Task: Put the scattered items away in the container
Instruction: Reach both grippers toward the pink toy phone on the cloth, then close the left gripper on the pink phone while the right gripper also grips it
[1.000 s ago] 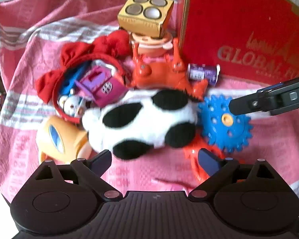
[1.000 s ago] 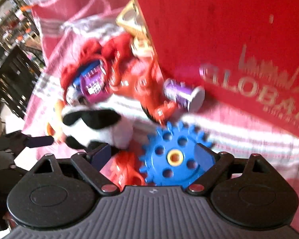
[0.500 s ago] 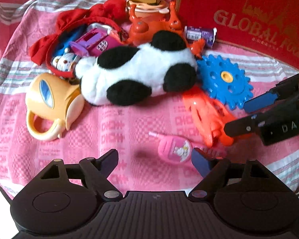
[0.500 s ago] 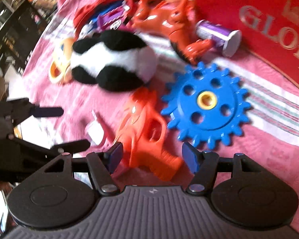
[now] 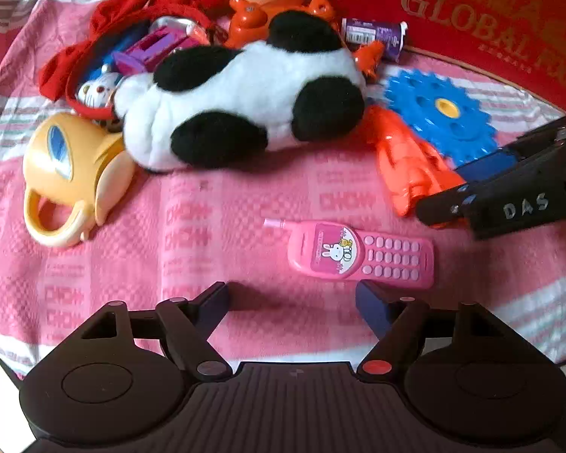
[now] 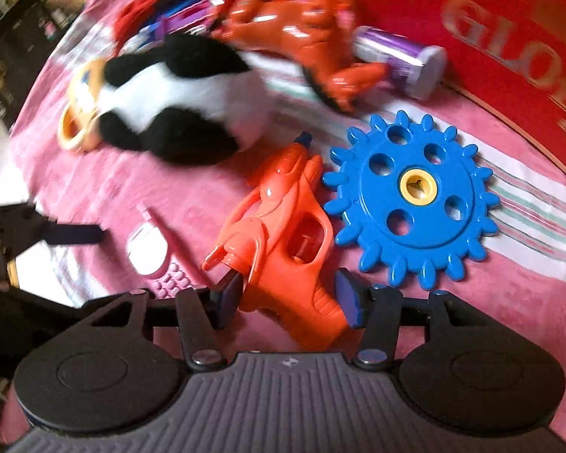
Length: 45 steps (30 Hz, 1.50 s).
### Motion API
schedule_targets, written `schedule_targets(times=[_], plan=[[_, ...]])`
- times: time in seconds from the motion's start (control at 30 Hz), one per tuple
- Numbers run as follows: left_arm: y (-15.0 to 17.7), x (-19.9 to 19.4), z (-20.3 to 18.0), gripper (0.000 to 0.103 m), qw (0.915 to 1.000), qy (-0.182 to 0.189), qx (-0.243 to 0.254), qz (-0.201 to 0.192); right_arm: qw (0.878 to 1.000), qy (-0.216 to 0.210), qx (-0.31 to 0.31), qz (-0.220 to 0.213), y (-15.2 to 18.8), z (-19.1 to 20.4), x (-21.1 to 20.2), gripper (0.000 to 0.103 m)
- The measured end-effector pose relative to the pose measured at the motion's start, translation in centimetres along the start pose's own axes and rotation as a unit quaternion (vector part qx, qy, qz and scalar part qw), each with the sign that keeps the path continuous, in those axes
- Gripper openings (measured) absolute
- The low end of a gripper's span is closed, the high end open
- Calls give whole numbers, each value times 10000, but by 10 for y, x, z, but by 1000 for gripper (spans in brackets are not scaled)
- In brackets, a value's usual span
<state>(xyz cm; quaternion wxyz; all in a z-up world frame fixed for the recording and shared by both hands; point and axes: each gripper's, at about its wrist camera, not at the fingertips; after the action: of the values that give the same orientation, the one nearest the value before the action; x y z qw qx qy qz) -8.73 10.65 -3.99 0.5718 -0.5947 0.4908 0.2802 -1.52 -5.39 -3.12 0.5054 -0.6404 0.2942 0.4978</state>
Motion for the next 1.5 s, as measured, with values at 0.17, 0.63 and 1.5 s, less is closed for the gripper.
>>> schedule_targets(times=[0.17,0.63,1.5], plan=[[-14,6,-7,83,9999,59,23,-115,9987,231,445,78,-5,-29,2,60],[-17,8,-27,87,9774,54,2101,-216,9976,-381,574,-34,-10,-29,-28,56],[-22,19,-3,34,9869,1610,26,-25,9769,-1281,1488,839,-25,-13,19,38]])
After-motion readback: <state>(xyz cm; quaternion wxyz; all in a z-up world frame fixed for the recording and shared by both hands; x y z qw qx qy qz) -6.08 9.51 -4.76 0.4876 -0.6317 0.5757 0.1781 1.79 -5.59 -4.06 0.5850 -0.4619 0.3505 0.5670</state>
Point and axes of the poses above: each gripper's, at about its wrist camera, not at the fingertips, and x roughly the way its jaws point, z to its left, y to its underside, and after that the axes turned 12 degrees about y, right-handed
